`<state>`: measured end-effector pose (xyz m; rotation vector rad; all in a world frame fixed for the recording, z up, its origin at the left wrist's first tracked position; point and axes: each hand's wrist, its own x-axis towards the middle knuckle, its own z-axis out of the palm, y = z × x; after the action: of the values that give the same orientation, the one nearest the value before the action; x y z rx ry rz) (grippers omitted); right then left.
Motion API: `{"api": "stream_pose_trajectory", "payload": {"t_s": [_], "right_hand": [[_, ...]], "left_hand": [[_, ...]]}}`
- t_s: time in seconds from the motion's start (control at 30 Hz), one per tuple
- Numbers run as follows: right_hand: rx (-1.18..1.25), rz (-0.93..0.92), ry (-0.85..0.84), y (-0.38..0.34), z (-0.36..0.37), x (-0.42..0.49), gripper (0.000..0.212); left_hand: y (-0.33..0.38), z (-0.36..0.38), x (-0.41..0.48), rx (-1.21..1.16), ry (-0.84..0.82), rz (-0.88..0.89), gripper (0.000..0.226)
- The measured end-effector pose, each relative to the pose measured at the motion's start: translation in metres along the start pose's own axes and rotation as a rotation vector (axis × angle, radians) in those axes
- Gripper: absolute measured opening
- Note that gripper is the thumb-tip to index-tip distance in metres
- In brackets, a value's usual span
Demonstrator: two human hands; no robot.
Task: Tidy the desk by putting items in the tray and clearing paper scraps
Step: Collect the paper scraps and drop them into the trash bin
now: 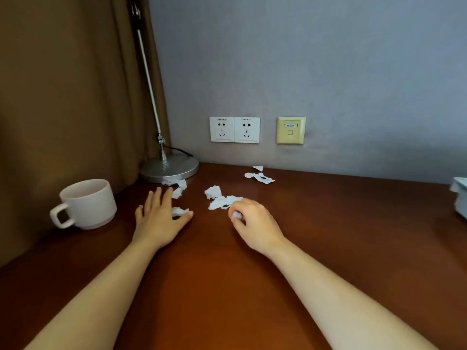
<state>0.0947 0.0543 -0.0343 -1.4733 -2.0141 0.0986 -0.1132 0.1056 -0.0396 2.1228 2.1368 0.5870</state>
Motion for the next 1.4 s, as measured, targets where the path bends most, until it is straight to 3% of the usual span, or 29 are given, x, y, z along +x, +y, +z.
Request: {"api": "stream_pose_trajectory", "payload": {"t_s": [0.2, 0.37, 0.5, 0.63, 0.87, 1.17, 1.4], "right_hand": [[-0.07, -0.046, 0.019, 0.011, 0.021, 0.049, 0.018], [-0.108, -0.025, -0.081, 0.018, 0.034, 0.076, 0.067], [-0.104, -0.002, -0.219, 0.023, 0.043, 0.094, 0.08], [-0.139, -0.009, -0.295, 0.025, 0.049, 0.104, 0.07], [-0.145, -0.073, -0.23, 0.022, 0.048, 0.105, 0.038], [-0.033, -0.07, -0.163, 0.021, 0.047, 0.102, 0.021], [-0.076, -0.027, -0.098, 0.02, 0.047, 0.101, 0.02]], "left_hand": [[-0.009, 0.01, 0.052, 0.035, -0.005, -0.004, 0.09], [-0.014, 0.017, 0.086, 0.021, -0.016, 0.03, 0.091], [-0.014, 0.021, 0.105, 0.012, -0.029, 0.09, 0.085], [-0.015, 0.023, 0.114, 0.023, -0.048, 0.124, 0.075], [-0.013, 0.021, 0.114, 0.036, -0.095, 0.157, 0.05], [-0.01, 0.02, 0.108, -0.07, -0.037, 0.18, 0.028], [-0.008, 0.021, 0.103, -0.182, 0.004, 0.232, 0.017]]}}
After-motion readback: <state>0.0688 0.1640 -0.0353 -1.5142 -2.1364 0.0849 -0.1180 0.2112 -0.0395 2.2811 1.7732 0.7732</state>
